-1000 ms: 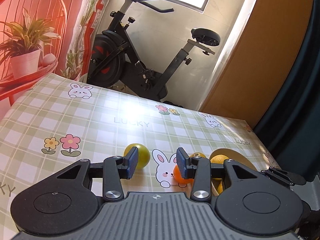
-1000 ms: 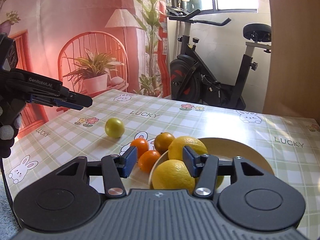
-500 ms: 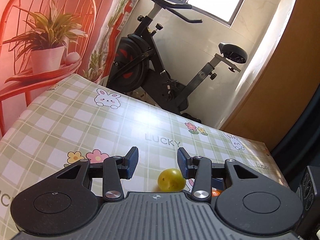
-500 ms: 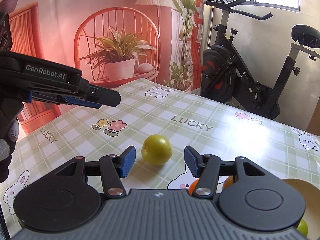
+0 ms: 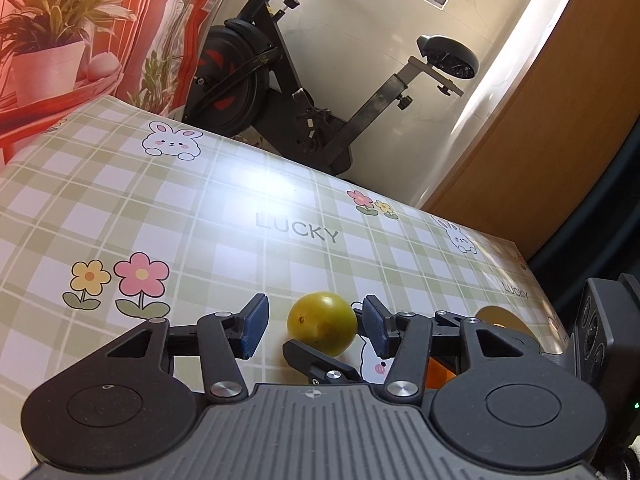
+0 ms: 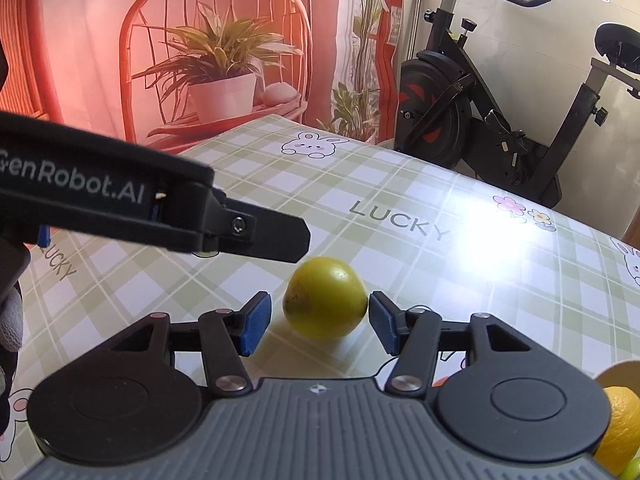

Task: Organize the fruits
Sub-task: 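Close the left gripper on the yellow-green fruit, then carry the yellow-green fruit over the plate with the left gripper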

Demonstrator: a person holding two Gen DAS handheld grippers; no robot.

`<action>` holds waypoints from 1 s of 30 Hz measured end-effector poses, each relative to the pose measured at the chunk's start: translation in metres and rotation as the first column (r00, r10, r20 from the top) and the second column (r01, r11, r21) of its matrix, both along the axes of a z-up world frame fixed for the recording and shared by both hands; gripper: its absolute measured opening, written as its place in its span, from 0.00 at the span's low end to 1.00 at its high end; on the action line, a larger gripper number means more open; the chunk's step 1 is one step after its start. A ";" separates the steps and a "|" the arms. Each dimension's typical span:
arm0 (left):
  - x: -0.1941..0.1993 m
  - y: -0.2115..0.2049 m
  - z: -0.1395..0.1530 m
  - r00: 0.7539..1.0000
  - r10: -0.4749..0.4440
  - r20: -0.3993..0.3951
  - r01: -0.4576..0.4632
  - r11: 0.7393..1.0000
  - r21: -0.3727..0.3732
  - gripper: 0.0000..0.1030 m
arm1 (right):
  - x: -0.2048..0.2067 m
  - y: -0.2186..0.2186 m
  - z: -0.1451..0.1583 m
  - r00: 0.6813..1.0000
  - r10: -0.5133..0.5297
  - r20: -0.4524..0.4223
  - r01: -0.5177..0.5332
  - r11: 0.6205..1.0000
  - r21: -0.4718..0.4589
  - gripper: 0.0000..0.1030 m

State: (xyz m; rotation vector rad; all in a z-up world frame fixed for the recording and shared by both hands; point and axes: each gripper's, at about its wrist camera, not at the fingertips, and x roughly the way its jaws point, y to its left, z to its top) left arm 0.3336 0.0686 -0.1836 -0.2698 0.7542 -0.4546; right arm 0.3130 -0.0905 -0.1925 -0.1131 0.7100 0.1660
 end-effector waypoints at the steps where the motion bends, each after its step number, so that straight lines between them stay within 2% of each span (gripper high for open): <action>1: 0.001 -0.002 -0.002 1.000 -0.003 -0.005 0.003 1.000 0.001 0.53 | 0.000 -0.001 -0.001 1.000 -0.008 -0.002 0.008 1.000 0.005 0.55; 9: 0.009 -0.009 -0.017 0.999 -0.011 -0.040 0.011 1.000 0.017 0.52 | 0.000 -0.008 -0.001 1.000 -0.021 -0.020 0.022 0.999 0.047 0.49; 14: 0.015 -0.004 -0.023 0.998 0.006 -0.068 -0.009 0.999 -0.035 0.52 | -0.002 -0.009 -0.002 0.999 -0.034 -0.023 0.035 0.997 0.065 0.48; 17: 0.013 -0.007 -0.023 0.998 -0.005 -0.057 0.003 0.999 -0.039 0.42 | -0.003 -0.009 -0.002 0.999 -0.042 -0.025 0.044 0.996 0.076 0.47; 25: -0.002 -0.014 -0.019 0.997 -0.058 -0.042 0.060 0.998 0.032 0.41 | -0.014 -0.013 0.001 0.998 -0.051 -0.032 0.054 0.991 0.125 0.45; 30: -0.023 -0.015 -0.013 0.998 -0.060 -0.001 0.060 0.996 0.060 0.41 | -0.031 -0.013 0.006 0.998 -0.056 -0.012 0.057 0.988 0.142 0.43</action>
